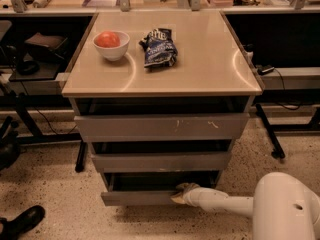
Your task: Open bottom drawer
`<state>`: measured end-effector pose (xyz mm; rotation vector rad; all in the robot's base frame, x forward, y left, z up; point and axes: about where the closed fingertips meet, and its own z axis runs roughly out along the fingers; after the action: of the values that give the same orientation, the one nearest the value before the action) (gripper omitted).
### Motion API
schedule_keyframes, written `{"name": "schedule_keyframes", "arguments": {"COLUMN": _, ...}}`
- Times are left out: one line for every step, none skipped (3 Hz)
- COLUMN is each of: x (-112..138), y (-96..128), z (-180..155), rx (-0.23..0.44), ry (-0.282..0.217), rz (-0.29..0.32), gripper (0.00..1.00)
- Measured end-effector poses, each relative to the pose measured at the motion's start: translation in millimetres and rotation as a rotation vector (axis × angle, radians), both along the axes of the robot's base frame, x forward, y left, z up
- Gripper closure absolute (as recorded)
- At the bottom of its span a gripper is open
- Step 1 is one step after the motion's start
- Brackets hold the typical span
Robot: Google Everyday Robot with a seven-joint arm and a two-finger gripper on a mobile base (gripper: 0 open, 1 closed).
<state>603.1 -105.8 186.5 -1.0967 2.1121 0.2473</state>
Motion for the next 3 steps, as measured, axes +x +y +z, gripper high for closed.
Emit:
{"name": "schedule_keyframes", "arguments": {"x": -1, "y": -7, "z": 3, "rx": -0.011, "ry": -0.007, "rz": -0.009, "gripper": 1.00}}
{"name": "schedule_keyframes", "arguments": {"x": -3, "y": -18, "z": 7, "rx": -0.025, "ry": -0.016, "rz": -0.023, "gripper": 1.00}}
{"name": "schedule_keyframes", "arguments": {"x": -21, "y": -18, "z": 7, "rx": -0.022, "ry": -0.020, "rz": -0.030, "gripper": 1.00}}
